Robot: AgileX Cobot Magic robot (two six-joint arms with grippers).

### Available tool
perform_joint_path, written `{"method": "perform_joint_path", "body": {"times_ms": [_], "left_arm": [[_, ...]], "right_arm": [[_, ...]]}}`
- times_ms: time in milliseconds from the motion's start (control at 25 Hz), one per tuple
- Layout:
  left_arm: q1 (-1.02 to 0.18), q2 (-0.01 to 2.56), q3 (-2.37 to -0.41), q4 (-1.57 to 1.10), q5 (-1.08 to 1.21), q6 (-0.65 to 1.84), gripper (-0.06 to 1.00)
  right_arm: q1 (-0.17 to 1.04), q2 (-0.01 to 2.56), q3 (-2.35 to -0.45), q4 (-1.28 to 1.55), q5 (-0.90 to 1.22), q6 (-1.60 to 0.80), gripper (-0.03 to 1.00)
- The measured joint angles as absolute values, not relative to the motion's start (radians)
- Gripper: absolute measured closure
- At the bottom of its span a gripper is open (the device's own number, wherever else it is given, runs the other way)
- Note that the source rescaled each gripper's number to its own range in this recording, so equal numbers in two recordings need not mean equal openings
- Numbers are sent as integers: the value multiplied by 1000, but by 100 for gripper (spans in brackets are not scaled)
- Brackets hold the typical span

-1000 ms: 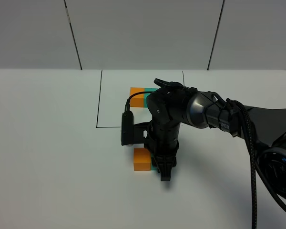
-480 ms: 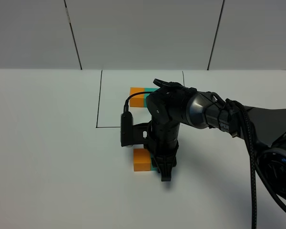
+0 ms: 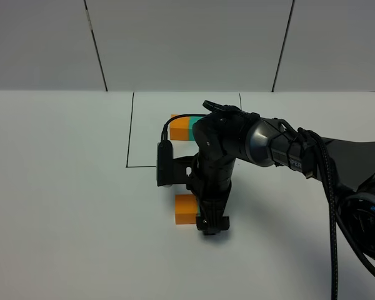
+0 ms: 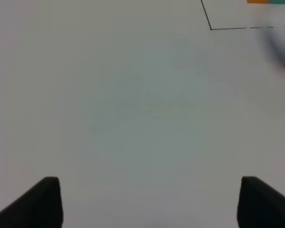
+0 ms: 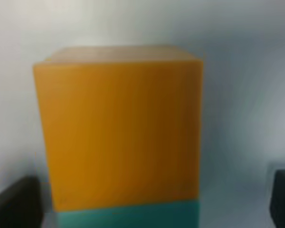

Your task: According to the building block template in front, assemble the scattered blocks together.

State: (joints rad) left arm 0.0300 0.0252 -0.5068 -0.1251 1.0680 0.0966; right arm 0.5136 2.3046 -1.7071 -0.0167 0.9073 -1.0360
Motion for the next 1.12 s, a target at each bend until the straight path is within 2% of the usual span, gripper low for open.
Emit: {"method": "perform_joint_path", "body": {"times_ms": [80,360,520,600,800,960,1120], "left_arm": [[30,25,-507,-125,1068,97,36],[30,25,-507,-125,1068,97,36],[30,25,-507,-125,1068,97,36],[30,25,-507,-125,1068,97,36],[30,25,-507,-125,1068,97,36],[30,25,-507,-125,1068,97,36],[30,25,-507,-125,1068,97,36]], "right_arm": [[514,2304,-1707,-16,912,-1011,-3],[515,2215,-1697,42,1035,-848,-3],[468,2068,-1697,110,1046,-643,-3],[393,2014,-1697,147,1025,-515,-3],[94,1915,-1654,178,994,-265,-3],[-104,1768,-1498,155,987,-205,-3],[-233,1554,-1258,151,932,-168,-3]]}}
